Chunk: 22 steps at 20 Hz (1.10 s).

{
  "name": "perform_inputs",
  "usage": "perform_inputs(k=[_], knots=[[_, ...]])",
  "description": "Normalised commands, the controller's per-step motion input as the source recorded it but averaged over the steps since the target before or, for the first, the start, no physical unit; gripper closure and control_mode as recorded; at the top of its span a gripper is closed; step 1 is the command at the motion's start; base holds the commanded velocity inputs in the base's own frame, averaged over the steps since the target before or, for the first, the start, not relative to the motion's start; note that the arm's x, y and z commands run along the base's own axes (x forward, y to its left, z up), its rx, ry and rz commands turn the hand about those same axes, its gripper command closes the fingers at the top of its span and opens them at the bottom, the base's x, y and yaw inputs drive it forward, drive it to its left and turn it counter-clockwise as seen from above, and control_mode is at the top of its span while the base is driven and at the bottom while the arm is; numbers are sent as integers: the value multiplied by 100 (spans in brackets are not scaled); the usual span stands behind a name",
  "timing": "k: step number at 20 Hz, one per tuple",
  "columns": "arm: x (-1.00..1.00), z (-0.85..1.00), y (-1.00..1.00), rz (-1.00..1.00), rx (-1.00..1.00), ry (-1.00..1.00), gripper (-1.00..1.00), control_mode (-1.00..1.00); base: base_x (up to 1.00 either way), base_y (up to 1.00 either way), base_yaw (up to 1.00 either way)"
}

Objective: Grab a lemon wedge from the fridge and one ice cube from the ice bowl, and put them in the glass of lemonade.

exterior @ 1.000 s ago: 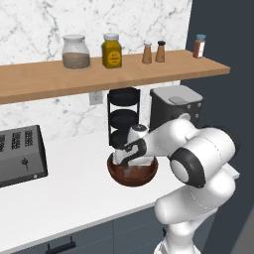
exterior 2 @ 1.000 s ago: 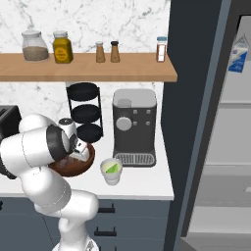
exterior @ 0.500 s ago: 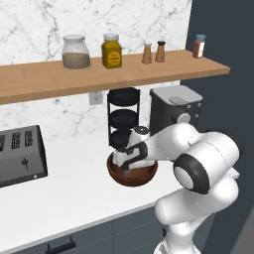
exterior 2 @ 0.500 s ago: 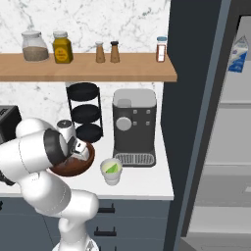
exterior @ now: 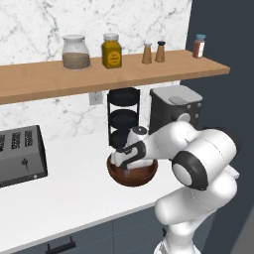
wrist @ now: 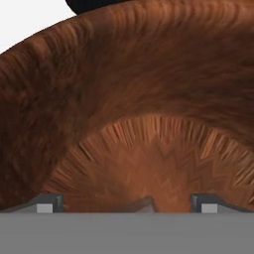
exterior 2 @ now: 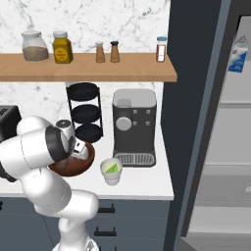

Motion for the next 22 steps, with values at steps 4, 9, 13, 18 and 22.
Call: perform_inputs(k=[4,9,13,18,22], knots=[[0,-11,8,7,0,-6,-100,-100,0,0,0],[0,0,1,2,0,0,-100,-100,0,0,0],[4,-3,0,1,0,0,-100,-100,0,0,0],[0,-34,0,2,0,3,-100,-100,0,0,0],[-7,-6,0,1,0,0,-100,-100,0,0,0]])
